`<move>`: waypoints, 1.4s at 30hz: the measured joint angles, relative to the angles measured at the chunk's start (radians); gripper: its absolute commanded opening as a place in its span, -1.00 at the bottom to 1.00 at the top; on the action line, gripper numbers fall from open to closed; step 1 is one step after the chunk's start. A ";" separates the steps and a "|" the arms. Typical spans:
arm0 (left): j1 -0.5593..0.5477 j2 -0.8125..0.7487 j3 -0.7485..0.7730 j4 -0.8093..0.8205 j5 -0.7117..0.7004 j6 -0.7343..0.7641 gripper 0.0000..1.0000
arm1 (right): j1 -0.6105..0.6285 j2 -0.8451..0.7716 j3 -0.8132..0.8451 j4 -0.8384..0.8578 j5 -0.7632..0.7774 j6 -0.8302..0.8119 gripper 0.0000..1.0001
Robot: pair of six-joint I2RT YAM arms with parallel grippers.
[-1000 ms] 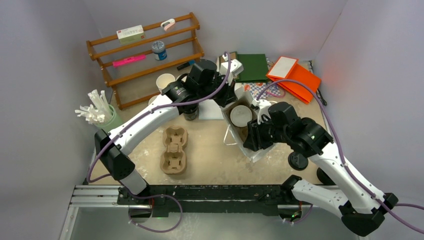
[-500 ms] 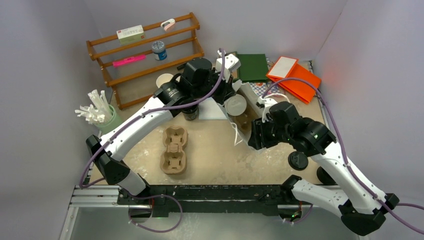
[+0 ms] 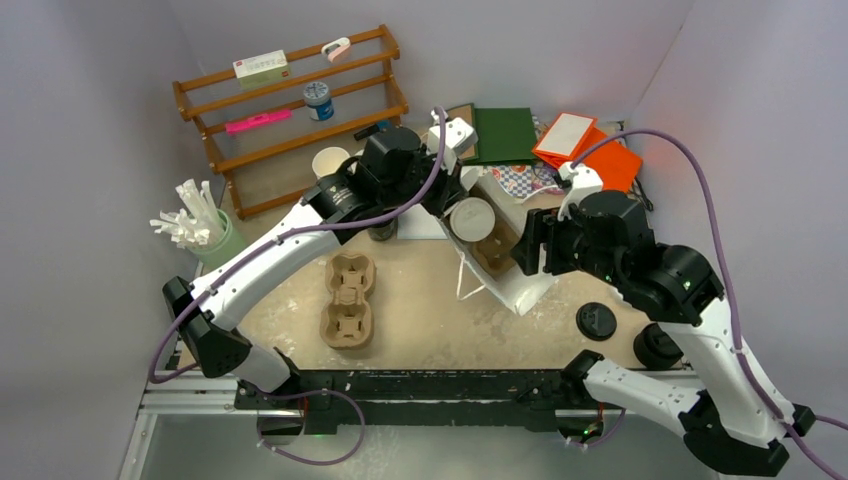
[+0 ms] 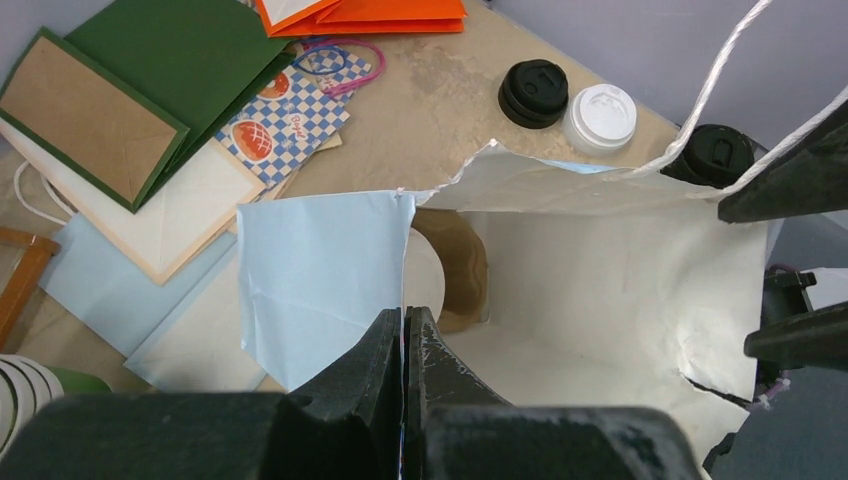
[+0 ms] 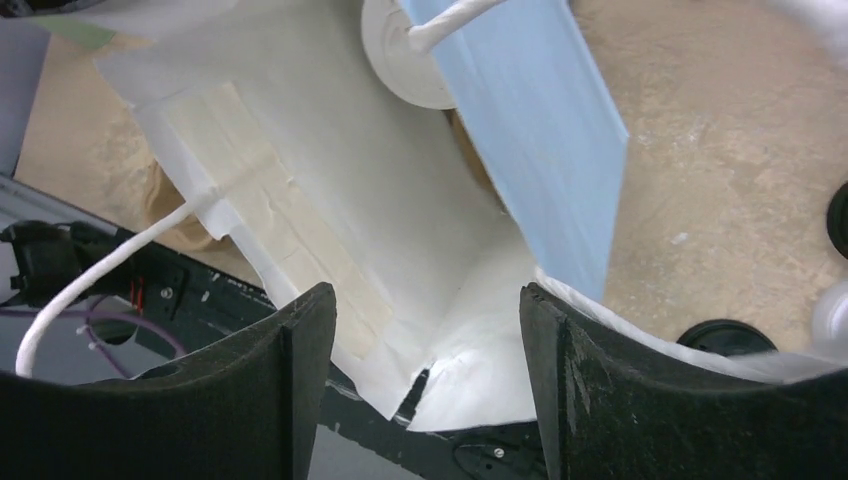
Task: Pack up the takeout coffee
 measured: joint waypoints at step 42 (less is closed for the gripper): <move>0.001 0.182 0.064 0.072 0.152 -0.159 -1.00 | 0.000 0.089 0.149 -0.150 0.259 0.059 -1.00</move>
